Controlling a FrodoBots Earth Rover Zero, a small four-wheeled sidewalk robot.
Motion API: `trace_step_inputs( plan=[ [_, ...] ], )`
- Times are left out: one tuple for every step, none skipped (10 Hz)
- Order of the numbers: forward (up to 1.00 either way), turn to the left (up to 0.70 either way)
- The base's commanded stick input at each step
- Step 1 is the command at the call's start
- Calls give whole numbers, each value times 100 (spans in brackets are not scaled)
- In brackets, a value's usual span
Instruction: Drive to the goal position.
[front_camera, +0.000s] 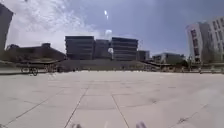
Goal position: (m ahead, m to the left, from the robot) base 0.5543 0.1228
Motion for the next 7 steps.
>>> trace_step_inputs(
  plan=[
    [45,3],
    [45,3],
    [45,3],
    [45,3],
    [45,3],
    [45,3],
    [45,3]
  ],
)
